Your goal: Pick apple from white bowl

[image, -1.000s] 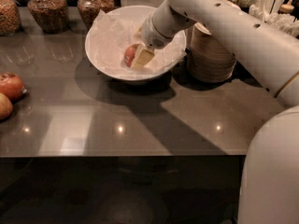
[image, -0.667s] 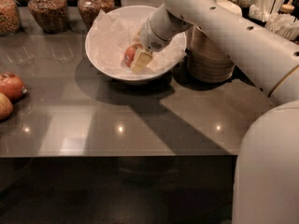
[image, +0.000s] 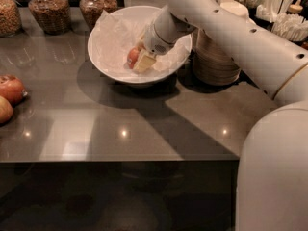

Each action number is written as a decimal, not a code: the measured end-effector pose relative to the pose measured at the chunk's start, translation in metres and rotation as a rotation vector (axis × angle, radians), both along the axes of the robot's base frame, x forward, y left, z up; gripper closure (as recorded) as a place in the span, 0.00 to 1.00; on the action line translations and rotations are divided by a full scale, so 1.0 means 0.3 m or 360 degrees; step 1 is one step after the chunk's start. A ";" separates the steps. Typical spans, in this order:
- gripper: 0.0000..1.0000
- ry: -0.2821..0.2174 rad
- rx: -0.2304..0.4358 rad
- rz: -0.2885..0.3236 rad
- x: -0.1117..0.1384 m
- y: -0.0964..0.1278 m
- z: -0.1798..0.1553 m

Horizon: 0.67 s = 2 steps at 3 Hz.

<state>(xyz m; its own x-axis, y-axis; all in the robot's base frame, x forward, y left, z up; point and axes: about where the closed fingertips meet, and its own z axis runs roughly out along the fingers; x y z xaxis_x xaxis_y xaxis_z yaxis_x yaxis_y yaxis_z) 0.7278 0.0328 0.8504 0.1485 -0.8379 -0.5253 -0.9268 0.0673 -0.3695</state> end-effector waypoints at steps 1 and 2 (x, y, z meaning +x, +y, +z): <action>0.76 -0.0016 0.0007 -0.0007 0.001 -0.001 0.014; 0.98 -0.0068 0.0026 -0.0014 -0.006 -0.003 0.073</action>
Offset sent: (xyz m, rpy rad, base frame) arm -0.0045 -0.0065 0.0529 0.0349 -0.0965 -0.0229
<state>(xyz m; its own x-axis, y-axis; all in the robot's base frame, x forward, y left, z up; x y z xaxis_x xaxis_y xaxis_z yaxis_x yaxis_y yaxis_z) 0.7260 0.0319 0.8723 0.1634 -0.8307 -0.5322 -0.9096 0.0820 -0.4073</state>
